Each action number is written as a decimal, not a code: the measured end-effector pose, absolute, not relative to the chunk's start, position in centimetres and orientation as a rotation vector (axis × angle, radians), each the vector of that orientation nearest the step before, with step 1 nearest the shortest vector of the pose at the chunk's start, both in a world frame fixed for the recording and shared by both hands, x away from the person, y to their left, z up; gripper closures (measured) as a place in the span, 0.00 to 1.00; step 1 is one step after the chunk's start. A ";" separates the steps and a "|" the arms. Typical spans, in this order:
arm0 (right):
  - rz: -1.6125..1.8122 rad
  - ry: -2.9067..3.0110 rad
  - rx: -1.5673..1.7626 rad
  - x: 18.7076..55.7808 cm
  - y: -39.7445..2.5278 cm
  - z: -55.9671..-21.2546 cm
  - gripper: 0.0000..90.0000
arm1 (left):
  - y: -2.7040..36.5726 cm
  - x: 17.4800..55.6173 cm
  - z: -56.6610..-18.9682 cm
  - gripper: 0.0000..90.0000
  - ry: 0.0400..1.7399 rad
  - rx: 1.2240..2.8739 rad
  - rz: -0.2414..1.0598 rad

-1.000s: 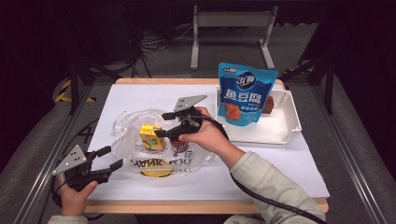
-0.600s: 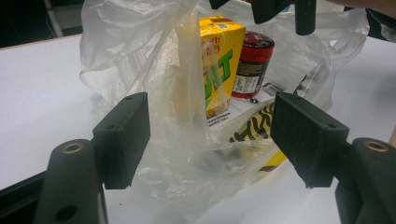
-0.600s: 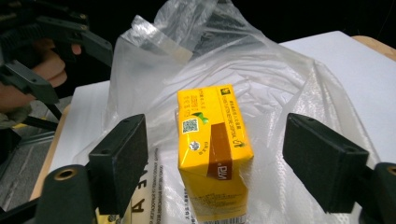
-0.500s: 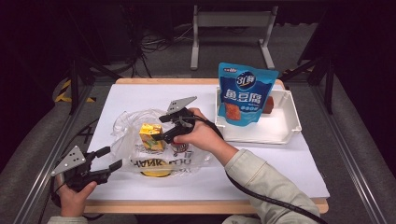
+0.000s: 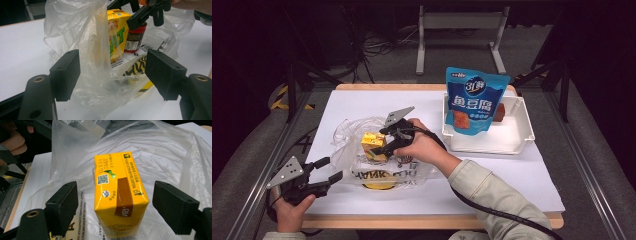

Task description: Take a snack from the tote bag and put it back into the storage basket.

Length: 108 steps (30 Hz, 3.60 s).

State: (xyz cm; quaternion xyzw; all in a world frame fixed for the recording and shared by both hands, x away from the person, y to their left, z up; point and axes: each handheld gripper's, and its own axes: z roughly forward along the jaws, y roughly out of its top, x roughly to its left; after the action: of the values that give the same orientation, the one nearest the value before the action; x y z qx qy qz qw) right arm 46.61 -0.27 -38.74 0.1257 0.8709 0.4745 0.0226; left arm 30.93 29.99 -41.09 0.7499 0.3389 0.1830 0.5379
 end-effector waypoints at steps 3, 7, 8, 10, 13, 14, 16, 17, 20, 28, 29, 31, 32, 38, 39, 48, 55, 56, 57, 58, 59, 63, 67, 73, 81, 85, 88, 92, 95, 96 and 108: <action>1.450 2.701 0.390 46.6 0.0 -38.9 0.25 | 30.0 30.9 -41.1 0.33 0.805 1.783 0.437; 1.432 2.701 0.395 46.5 0.2 -39.0 0.29 | 30.0 30.9 -41.1 0.32 0.805 1.784 0.438; 1.424 2.701 0.395 46.5 0.2 -39.0 0.30 | 30.0 30.9 -41.1 0.32 0.804 1.784 0.438; 1.410 2.706 0.397 46.6 0.2 -39.1 0.33 | 30.0 30.9 -41.1 0.32 0.804 1.784 0.438; 1.392 2.708 0.395 46.6 0.2 -39.1 0.37 | 30.0 30.9 -41.1 0.32 0.805 1.784 0.437; 1.379 2.710 0.388 46.6 0.3 -39.1 0.39 | 30.0 30.9 -41.1 0.32 0.805 1.784 0.437; 1.364 2.717 0.382 46.6 0.3 -39.1 0.44 | 30.0 30.9 -41.1 0.32 0.804 1.783 0.437; 1.352 2.719 0.377 46.5 0.3 -39.0 0.48 | 30.0 30.9 -41.1 0.32 0.805 1.783 0.437; 1.346 2.720 0.376 46.5 0.3 -38.8 0.55 | 30.0 30.9 -41.1 0.32 0.804 1.784 0.437; 1.318 2.719 0.332 46.4 0.3 -38.7 0.57 | 30.1 31.0 -41.1 0.32 0.800 1.787 0.441; 1.317 2.718 0.330 46.4 0.3 -38.7 0.57 | 30.0 30.9 -41.1 0.32 0.806 1.783 0.436; 1.320 2.712 0.328 46.4 0.4 -38.7 0.57 | 30.1 30.9 -41.1 0.32 0.802 1.785 0.440; 1.319 2.711 0.326 46.4 0.4 -38.7 0.57 | 30.0 30.9 -41.1 0.32 0.807 1.781 0.436; 1.358 2.725 0.335 46.4 0.5 -38.5 0.57 | 30.1 30.9 -41.1 0.32 0.802 1.785 0.439; 1.362 2.723 0.328 46.3 0.5 -38.4 0.57 | 30.1 30.9 -41.1 0.32 0.801 1.786 0.439; 1.401 2.703 0.285 45.8 0.5 -36.9 0.57 | 30.0 30.9 -41.1 0.32 0.804 1.783 0.436; 1.455 2.677 0.254 45.4 0.3 -35.3 0.57 | 30.0 31.0 -41.1 0.32 0.799 1.786 0.438; 1.461 2.671 0.248 45.4 0.3 -35.1 0.57 | 30.0 31.0 -41.1 0.32 0.798 1.786 0.439; 1.466 2.669 0.250 45.3 0.2 -34.9 0.57 | 30.0 31.0 -41.1 0.32 0.790 1.794 0.444; 1.474 2.666 0.243 45.2 0.2 -34.6 0.57 | 30.0 31.0 -41.1 0.32 0.796 1.789 0.440; 1.474 2.666 0.243 45.2 0.2 -34.6 0.57 | 30.0 31.0 -41.1 0.32 0.796 1.789 0.440; 1.488 2.656 0.233 45.0 -0.1 -33.5 0.57 | 30.0 31.0 -41.1 0.32 0.800 1.788 0.439; 1.501 2.657 0.230 44.9 -0.5 -32.6 0.57 | 29.9 31.2 -41.1 0.32 0.788 1.798 0.439; 1.544 2.638 0.217 44.7 -1.2 -31.1 0.57 | 29.8 31.2 -41.2 0.32 0.801 1.783 0.428; 1.539 2.644 0.166 44.6 -2.3 -29.4 0.57 | 29.7 31.5 -41.1 0.32 0.791 1.791 0.428; 1.555 2.636 0.171 44.5 -2.8 -28.9 0.57 | 29.7 31.5 -41.1 0.32 0.794 1.787 0.425; 1.556 2.629 0.174 44.4 -3.4 -28.4 0.57 | 29.7 31.6 -41.1 0.32 0.786 1.792 0.428; 1.543 2.620 0.172 44.3 -4.3 -27.8 0.57 | 29.6 31.6 -41.1 0.32 0.790 1.792 0.424; 1.542 2.622 0.174 44.4 -4.8 -27.6 0.57 | 29.6 31.6 -41.1 0.32 0.792 1.789 0.425; 1.544 2.624 0.173 44.4 -5.0 -27.5 0.57 | 29.6 31.6 -41.1 0.32 0.793 1.789 0.425; 1.524 2.616 0.193 44.4 -7.7 -26.7 0.57 | 29.5 31.7 -41.1 0.32 0.784 1.798 0.425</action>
State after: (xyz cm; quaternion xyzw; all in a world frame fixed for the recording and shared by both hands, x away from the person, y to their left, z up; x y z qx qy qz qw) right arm 44.38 -7.73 -26.72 0.0634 0.8611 0.5016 0.0540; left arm 31.66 29.49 -41.13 0.7556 0.3293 0.1785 0.5373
